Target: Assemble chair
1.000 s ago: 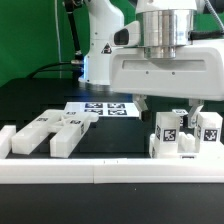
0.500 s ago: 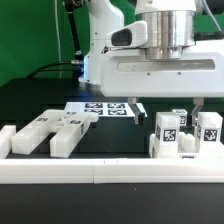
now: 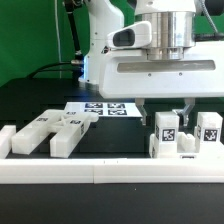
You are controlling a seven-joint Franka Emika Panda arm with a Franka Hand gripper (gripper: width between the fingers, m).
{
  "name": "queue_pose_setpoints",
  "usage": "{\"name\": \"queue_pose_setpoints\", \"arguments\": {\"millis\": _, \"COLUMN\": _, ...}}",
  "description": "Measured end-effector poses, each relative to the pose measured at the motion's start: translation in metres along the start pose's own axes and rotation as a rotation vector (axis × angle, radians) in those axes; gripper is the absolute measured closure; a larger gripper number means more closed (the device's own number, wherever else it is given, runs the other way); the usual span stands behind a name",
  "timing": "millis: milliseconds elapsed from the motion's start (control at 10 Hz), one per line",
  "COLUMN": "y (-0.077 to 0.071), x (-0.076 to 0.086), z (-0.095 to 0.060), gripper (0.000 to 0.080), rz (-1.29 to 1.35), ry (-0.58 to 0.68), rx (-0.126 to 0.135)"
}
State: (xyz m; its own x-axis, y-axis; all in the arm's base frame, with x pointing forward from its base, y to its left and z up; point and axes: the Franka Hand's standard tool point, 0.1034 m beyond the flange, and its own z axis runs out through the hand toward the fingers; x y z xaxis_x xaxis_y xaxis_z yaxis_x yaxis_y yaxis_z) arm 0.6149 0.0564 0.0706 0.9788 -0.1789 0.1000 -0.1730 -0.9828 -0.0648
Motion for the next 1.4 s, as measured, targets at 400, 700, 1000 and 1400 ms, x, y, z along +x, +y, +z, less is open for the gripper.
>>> {"name": "queue_pose_setpoints", "arguments": {"millis": 400, "y": 0.0003, "x": 0.0001, "z": 0.0001, "gripper": 0.0511, "rz": 0.209, "ry": 0.0, "rx": 0.004}}
{"name": "queue_pose_setpoints", "arguments": {"millis": 700, "y": -0.0004, "x": -0.0001, "z": 0.0, "gripper": 0.0511, "rz": 0.523, "ry": -0.002, "rx": 0.003}}
{"name": "queue_pose_setpoints", "arguments": {"millis": 1000, "y": -0.0021, "x": -0.0013, "z": -0.0001, "gripper": 0.0509, "rz": 0.87, "ry": -0.004, "rx": 0.006}}
{"name": "queue_pose_setpoints", "arguments": {"millis": 1400, "y": 0.0004, "x": 0.0004, "z": -0.0002, "gripper": 0.0509, "rz": 1.237, "ry": 0.001, "rx": 0.008}}
